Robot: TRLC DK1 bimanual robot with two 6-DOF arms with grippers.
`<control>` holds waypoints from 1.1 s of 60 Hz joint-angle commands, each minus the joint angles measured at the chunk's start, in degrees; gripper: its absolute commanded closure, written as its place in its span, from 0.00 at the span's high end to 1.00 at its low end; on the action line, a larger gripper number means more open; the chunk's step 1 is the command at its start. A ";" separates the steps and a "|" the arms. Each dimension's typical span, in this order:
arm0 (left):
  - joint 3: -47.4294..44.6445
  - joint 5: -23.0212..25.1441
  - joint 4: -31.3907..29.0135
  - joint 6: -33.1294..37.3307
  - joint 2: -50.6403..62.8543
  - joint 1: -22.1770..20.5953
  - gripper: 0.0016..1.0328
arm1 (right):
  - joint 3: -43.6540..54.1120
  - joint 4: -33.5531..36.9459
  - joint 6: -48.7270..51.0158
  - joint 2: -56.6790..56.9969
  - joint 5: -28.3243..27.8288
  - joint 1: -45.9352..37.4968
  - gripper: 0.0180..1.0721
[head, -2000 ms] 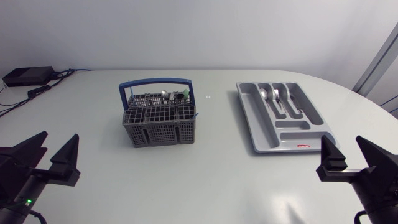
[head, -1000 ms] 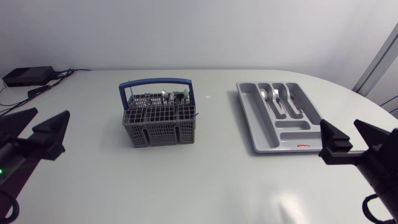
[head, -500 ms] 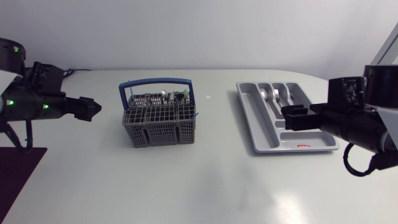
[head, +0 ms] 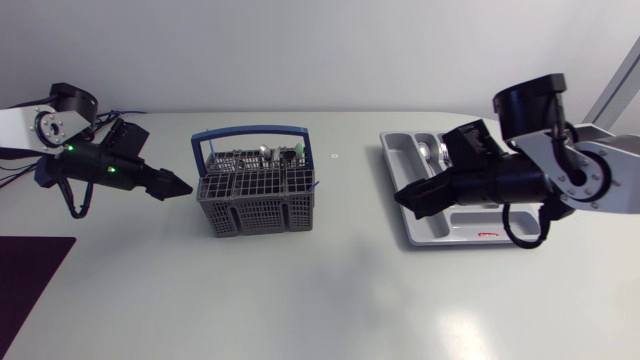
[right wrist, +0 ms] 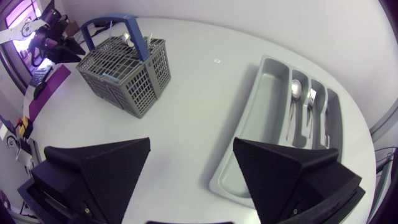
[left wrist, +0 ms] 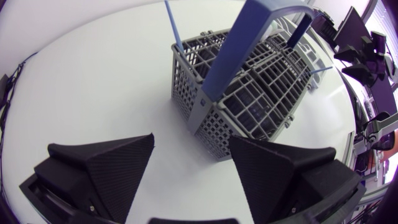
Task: Unload the cutlery basket into the drawer organizer.
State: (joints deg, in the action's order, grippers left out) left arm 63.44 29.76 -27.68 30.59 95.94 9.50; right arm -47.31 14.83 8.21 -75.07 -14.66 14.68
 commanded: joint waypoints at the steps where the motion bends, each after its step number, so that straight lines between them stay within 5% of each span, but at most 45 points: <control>1: 3.45 1.36 -0.71 2.90 3.90 0.26 0.83 | -3.05 -0.94 0.41 -4.47 -0.29 2.55 0.89; 8: 6.35 1.44 -0.62 3.07 7.42 -0.18 0.83 | -6.04 -3.32 -0.56 -10.71 -0.20 5.27 0.79; 20: 8.98 2.15 -0.53 3.07 10.93 -2.11 0.83 | -11.84 -9.82 -3.64 -22.40 -0.29 8.88 0.43; 40: 10.74 2.15 -0.53 2.02 12.78 -7.04 0.83 | -19.49 -11.40 -5.83 -30.75 -1.08 12.31 0.40; 66: 8.89 2.15 -0.36 0.79 11.99 -12.57 0.83 | -6.39 -12.46 -5.75 -21.08 -4.42 11.95 0.40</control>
State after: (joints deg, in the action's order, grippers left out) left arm 72.82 29.61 -27.75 31.97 107.31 -0.51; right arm -56.23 3.92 4.05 -97.14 -16.73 25.39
